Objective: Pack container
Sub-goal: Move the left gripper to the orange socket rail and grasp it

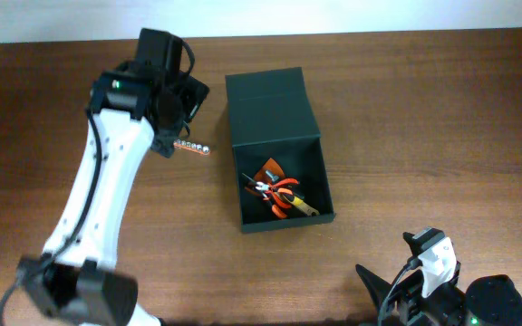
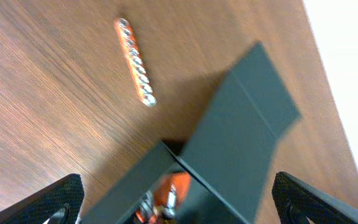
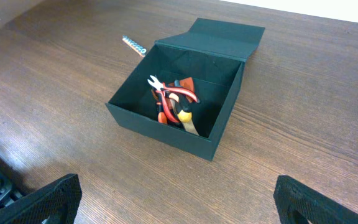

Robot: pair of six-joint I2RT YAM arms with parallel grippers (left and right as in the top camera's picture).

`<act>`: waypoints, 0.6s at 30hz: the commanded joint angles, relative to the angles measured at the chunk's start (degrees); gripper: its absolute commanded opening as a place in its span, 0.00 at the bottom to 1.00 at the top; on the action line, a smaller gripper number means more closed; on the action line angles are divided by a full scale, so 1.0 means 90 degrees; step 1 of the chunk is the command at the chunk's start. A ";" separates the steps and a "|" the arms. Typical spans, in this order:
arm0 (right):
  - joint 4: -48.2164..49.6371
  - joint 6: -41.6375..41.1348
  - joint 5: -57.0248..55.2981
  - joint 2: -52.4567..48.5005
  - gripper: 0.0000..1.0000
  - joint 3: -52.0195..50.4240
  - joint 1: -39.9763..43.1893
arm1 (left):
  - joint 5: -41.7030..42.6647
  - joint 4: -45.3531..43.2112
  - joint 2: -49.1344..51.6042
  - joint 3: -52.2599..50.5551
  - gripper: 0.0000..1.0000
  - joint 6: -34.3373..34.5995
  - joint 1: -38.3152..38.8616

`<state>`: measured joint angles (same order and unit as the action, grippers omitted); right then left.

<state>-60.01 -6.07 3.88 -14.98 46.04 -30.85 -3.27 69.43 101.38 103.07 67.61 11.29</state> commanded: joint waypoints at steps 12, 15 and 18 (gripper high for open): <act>0.0019 -0.0049 -0.0080 0.0049 0.99 -0.0015 -0.0029 | 0.0797 0.0291 0.2521 0.0930 0.99 -0.0546 -0.0503; 0.0019 -0.0049 -0.0080 0.0049 0.99 -0.0015 -0.0029 | 0.0920 0.0291 0.2807 0.0930 0.99 -0.0549 -0.0559; 0.0019 -0.0049 -0.0080 0.0049 0.99 -0.0015 -0.0029 | 0.0940 0.0287 0.3028 0.0930 0.99 -0.0544 -0.0571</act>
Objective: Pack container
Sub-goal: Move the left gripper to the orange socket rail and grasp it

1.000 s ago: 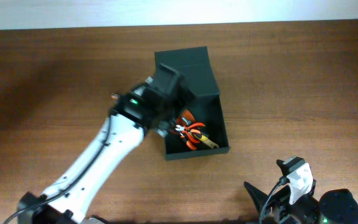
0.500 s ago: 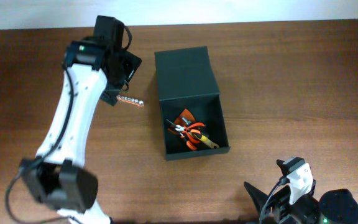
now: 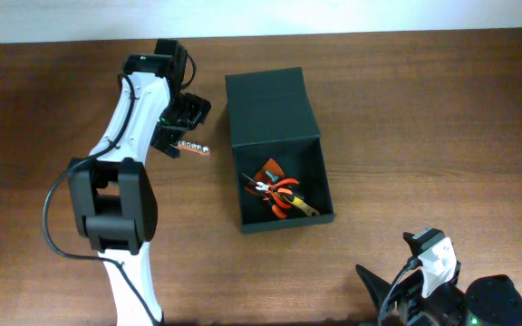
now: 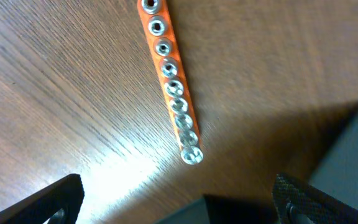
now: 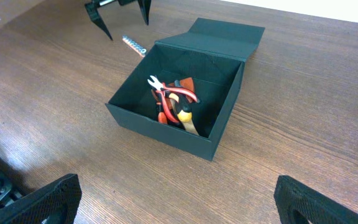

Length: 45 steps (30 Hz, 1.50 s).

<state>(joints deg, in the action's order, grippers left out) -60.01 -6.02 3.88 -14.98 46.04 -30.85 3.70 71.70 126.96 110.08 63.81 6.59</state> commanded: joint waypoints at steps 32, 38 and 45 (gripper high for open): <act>0.0017 -0.0053 -0.0080 0.0049 0.99 -0.0015 -0.0029 | 0.0571 0.0066 0.1277 0.0151 0.64 -0.0053 -0.0126; 0.0017 -0.0053 -0.0080 0.0049 0.99 -0.0015 -0.0029 | 0.0568 0.0063 0.1277 0.0151 0.24 -0.0056 -0.0126; 0.0017 -0.0053 -0.0080 0.0049 0.99 -0.0015 -0.0029 | 0.0571 0.0061 0.1275 0.0151 0.13 -0.0056 -0.0126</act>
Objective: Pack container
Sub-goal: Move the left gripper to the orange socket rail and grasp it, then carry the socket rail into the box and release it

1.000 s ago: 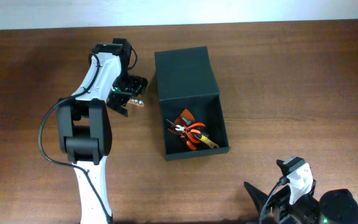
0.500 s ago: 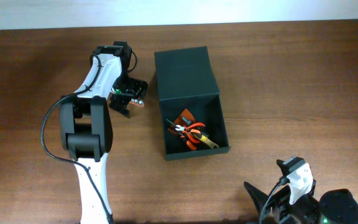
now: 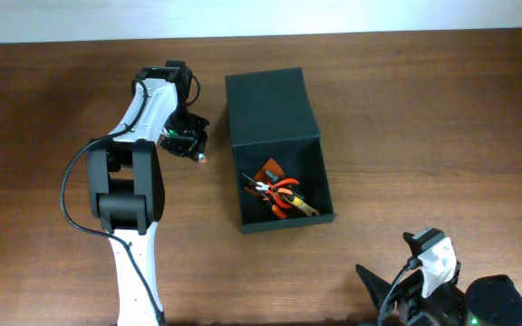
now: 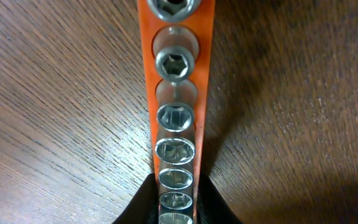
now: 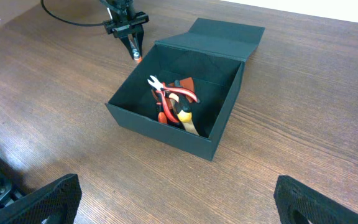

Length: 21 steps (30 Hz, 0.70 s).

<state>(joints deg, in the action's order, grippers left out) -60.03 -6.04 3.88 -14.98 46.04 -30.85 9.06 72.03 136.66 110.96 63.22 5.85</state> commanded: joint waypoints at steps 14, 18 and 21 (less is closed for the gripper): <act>0.0022 -0.0051 -0.0080 0.0049 0.99 -0.0015 -0.0029 | 0.0015 0.0027 -0.0648 0.0053 0.09 0.0010 0.0090; 0.0022 -0.0051 -0.0080 0.0049 0.99 -0.0015 -0.0029 | -0.0163 0.0027 -0.1460 0.0053 0.09 0.0010 0.0357; 0.0022 -0.0051 -0.0080 0.0049 0.99 -0.0015 -0.0029 | -0.0282 0.0027 -0.2120 0.0053 0.09 0.0012 0.0631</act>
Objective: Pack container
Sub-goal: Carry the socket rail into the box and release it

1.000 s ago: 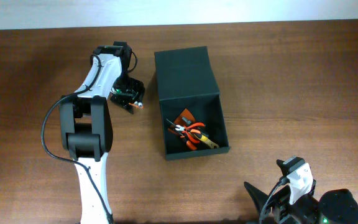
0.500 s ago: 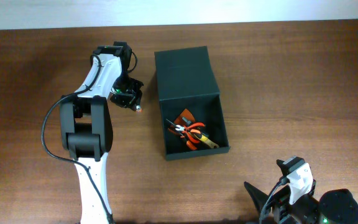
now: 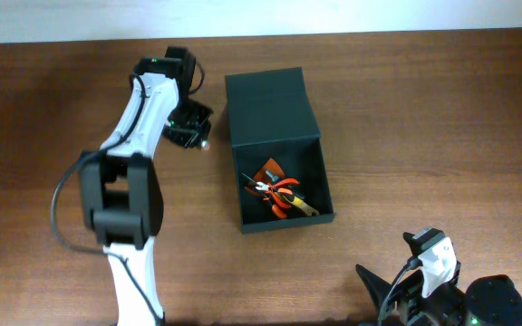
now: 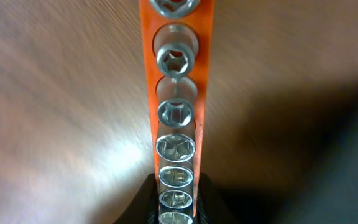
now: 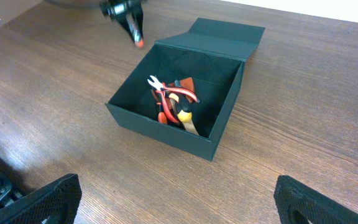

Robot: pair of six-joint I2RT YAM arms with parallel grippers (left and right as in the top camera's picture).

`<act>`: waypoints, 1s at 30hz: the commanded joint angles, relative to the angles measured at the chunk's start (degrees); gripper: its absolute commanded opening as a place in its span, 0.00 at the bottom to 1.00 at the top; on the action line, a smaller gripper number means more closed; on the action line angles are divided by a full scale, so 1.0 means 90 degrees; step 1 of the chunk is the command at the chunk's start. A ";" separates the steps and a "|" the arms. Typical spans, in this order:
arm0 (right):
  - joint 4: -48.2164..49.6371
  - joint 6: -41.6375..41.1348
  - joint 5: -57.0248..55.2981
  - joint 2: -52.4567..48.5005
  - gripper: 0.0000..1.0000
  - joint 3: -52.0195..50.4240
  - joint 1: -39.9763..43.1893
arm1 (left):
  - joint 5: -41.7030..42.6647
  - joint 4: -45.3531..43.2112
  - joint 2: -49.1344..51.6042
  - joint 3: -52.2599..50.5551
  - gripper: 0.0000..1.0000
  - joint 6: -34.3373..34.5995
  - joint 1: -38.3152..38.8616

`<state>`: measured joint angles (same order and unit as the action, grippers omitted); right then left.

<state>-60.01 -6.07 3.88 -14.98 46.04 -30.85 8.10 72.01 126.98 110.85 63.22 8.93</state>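
An orange socket rail (image 4: 174,112) carrying several silver sockets runs up the left wrist view. My left gripper (image 4: 174,194) is shut on its near end, above a blurred table. Overhead, that gripper (image 3: 188,125) hangs just left of the open dark green box (image 3: 284,220), with the rail's tip (image 3: 204,143) poking out toward the box. Red-handled pliers (image 3: 282,192) and a yellow-handled tool lie inside the box. My right gripper (image 5: 179,204) is open and holds nothing, near the table's front edge.
The box's lid (image 3: 268,107) lies folded back flat on the table behind the box. My right arm's base (image 3: 442,290) sits at the front right corner. Brown wooden table (image 3: 424,109) stretches around the box.
My left gripper, still shut on the socket rail, now holds it higher, off the table and a little farther back. The table beneath looks blurred. The right arm has not moved.
At first my left gripper was open, high above the rail lying left of the box. Then it was lower over the rail, still open. Then it was shut on the rail's end on the table. Now the rail is held off the table beside the box.
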 commanded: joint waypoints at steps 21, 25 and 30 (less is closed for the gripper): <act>0.0019 -0.0049 -0.0080 0.0049 0.99 -0.0015 -0.0029 | -0.0374 -0.1083 -0.1940 -0.1064 0.09 0.3291 0.3708; 0.0019 -0.0049 -0.0080 0.0049 0.99 -0.0015 -0.0029 | -0.0323 -0.1673 -0.1851 -0.1690 0.09 0.4017 0.4029; 0.0019 -0.0049 -0.0080 0.0049 0.99 -0.0015 -0.0029 | -0.0289 -0.2195 -0.1557 -0.2137 0.09 0.4476 0.4163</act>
<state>-60.01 -6.04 3.88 -14.98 46.04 -30.85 5.43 53.67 111.02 93.19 98.21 46.26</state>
